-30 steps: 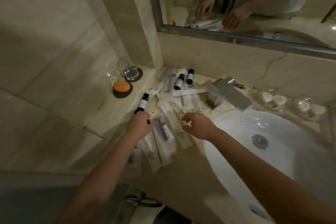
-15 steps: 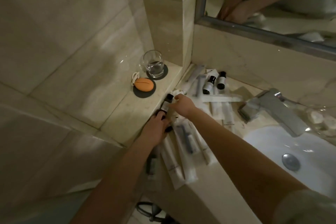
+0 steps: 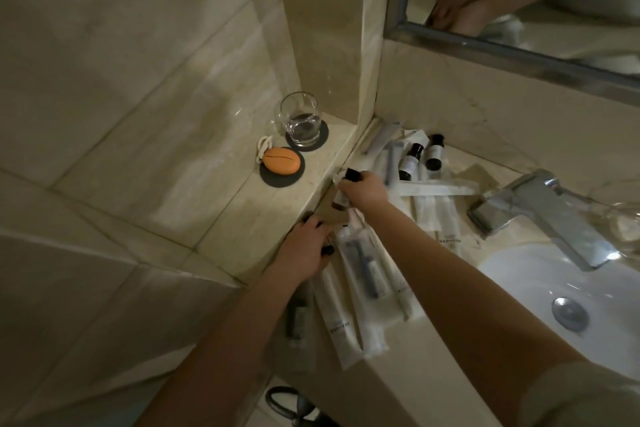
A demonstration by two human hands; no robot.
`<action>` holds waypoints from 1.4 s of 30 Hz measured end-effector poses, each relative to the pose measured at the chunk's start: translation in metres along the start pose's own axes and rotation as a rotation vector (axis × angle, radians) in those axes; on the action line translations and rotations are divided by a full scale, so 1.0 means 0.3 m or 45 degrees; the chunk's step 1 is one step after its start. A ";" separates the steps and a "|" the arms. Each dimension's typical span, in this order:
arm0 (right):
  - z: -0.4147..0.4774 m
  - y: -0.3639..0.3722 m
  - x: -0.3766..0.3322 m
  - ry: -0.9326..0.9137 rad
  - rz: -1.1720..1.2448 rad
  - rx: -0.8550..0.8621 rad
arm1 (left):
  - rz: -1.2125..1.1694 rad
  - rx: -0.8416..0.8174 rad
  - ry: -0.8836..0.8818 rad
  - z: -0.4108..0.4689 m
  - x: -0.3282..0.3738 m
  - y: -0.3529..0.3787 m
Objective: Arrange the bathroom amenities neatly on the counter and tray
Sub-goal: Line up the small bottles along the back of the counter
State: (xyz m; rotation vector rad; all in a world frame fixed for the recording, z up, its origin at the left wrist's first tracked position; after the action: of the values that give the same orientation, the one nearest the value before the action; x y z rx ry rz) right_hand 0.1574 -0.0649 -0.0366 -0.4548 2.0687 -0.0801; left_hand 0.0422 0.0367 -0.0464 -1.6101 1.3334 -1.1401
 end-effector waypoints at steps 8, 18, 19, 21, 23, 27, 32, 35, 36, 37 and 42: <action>-0.185 -0.299 0.016 -0.044 0.492 -0.057 | -0.618 0.343 -0.022 -0.011 0.116 -0.155; -0.490 -0.719 0.106 -0.155 0.443 0.034 | -0.815 0.494 0.371 -0.033 0.593 -0.328; -0.517 -0.780 0.125 -0.164 0.448 0.089 | -0.820 0.486 0.419 -0.032 0.651 -0.327; -0.568 -0.908 0.169 -0.172 0.500 0.198 | -0.811 0.477 0.508 -0.029 0.769 -0.322; -0.620 -1.037 0.220 -0.182 0.587 0.285 | -0.801 0.457 0.600 -0.026 0.895 -0.314; -0.730 -1.281 0.329 -0.231 0.701 0.500 | -0.784 0.425 0.766 -0.027 1.159 -0.285; -0.860 -1.550 0.460 -0.284 0.761 0.745 | -0.780 0.325 0.884 -0.038 1.463 -0.233; -0.900 -1.698 0.544 -0.281 0.808 0.889 | -0.790 0.274 0.924 -0.027 1.604 -0.190; -0.903 -1.744 0.575 -0.265 0.830 0.941 | -0.783 0.267 0.936 -0.021 1.646 -0.177; -0.902 -1.787 0.605 -0.249 0.847 0.990 | -0.775 0.264 0.949 -0.015 1.685 -0.165; -0.844 -1.981 0.723 -0.180 0.897 1.172 | -0.778 0.250 0.994 0.031 1.838 -0.129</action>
State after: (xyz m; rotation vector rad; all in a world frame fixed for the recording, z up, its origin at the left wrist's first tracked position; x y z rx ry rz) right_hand 0.0156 -0.7245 0.0593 0.7960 1.7126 -0.5246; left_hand 0.0987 -0.4983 0.0816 -1.5154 1.1157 -2.3662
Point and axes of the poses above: each hand's wrist, its own z-axis towards the middle knuckle, its own y-axis out of the palm, x = y × z, the point moved 3 cm from there along z, towards the middle knuckle, and after that the axes turned 7 degrees about z, right-handed, at the moved point
